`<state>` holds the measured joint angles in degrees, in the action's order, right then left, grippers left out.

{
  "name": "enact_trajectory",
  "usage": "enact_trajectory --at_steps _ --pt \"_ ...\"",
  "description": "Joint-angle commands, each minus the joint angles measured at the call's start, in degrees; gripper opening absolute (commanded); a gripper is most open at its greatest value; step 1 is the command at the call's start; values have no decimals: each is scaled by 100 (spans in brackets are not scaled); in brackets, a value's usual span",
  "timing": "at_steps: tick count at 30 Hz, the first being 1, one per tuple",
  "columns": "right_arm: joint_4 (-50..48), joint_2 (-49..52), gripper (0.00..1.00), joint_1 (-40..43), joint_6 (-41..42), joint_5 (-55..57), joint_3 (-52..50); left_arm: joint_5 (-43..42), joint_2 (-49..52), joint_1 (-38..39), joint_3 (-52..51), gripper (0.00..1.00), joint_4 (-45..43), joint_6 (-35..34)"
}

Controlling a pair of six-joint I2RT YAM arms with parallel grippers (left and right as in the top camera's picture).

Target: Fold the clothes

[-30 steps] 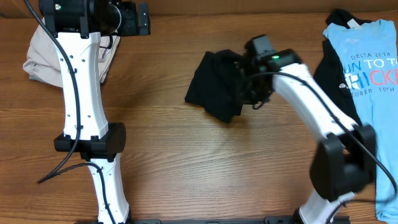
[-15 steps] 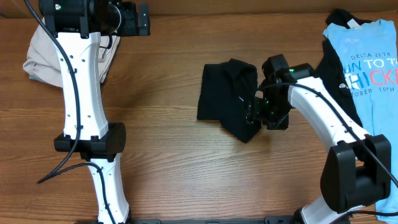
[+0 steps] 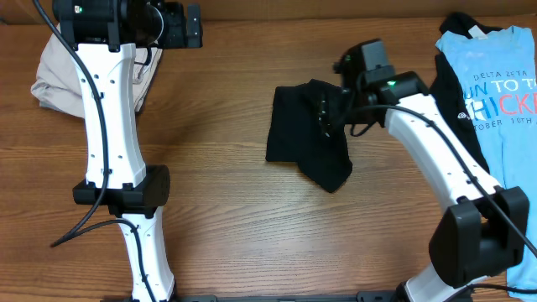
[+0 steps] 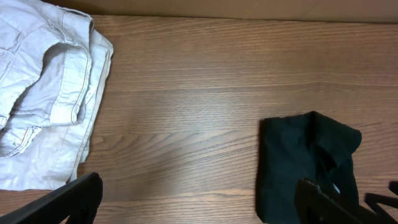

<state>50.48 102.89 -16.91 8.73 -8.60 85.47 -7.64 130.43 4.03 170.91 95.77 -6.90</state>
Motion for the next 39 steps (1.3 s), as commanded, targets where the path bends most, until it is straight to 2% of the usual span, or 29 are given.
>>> enact_trajectory --at_steps 1,5,8,14,16,18,22,27,34,35,36,37,38,39 --pt "-269 341 73 -142 -229 323 101 63 42 7 -13 100 -24 114" --pt "-671 693 71 -203 -323 481 101 63 52 7 -15 100 -20 111" --pt "-975 870 66 -205 -321 560 101 63 55 7 -15 100 -22 111" --pt "-1537 944 44 -205 -295 774 101 63 55 7 -15 100 -15 111" --pt "-1639 944 33 -205 -295 776 101 63 55 7 -15 100 -15 111" --pt "-1665 944 17 -199 -275 835 101 63 55 7 -15 100 -13 111" --pt "-1661 944 6 -192 -251 951 103 63 55 7 -15 100 2 111" --pt "-1615 804 4 101 199 1032 175 66 55 7 -15 100 2 114" --pt "-1589 671 4 1088 195 492 229 74 55 7 -15 100 2 114" --pt "-1561 708 6 1226 170 337 229 74 55 7 -15 100 0 114" --pt "-1521 741 28 1349 144 208 229 74 55 7 -15 100 0 114" --pt "-1473 769 56 1458 129 114 229 74 55 7 -15 100 0 114" --pt "-1414 793 69 1558 131 55 229 74 55 7 -15 100 0 114" --pt "-1368 798 75 1631 129 9 229 74 55 7 -15 100 0 114"
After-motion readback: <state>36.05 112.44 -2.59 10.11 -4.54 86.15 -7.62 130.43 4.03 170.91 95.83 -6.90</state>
